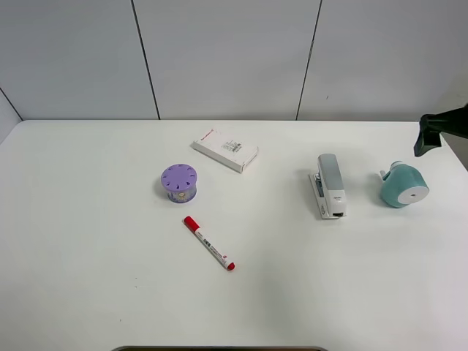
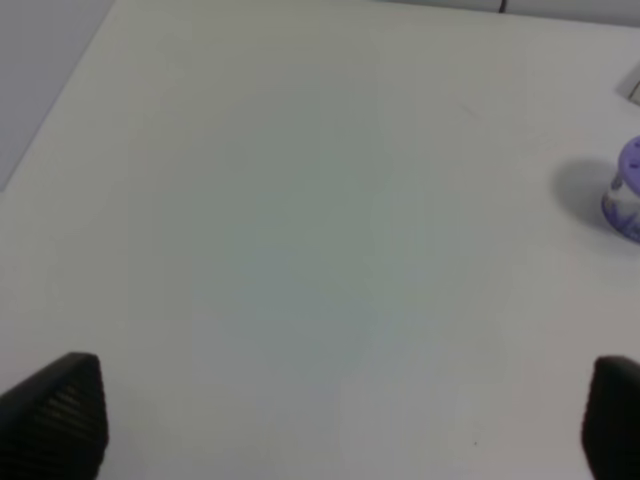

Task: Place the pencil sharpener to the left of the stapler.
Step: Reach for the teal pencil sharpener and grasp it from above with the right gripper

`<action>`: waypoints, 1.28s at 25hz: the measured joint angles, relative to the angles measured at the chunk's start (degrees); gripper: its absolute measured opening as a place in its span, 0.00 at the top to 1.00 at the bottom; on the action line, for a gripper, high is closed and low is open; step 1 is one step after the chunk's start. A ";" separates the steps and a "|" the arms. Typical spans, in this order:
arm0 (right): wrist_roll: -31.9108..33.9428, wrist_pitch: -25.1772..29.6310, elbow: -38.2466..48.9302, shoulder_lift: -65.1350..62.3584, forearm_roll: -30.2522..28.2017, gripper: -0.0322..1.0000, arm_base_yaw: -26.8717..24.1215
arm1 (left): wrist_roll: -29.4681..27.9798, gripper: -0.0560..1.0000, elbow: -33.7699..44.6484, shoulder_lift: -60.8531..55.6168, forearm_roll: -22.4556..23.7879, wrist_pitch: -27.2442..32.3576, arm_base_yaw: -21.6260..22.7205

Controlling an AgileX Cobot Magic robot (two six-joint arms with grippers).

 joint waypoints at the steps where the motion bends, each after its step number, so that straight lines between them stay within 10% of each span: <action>1: -0.53 -0.90 0.00 1.01 0.75 0.01 0.00 | 0.00 0.04 0.00 0.00 0.00 0.00 0.00; 32: -2.42 -12.57 -0.03 19.39 3.20 0.01 0.00 | 0.00 0.04 0.00 0.00 0.00 0.00 0.00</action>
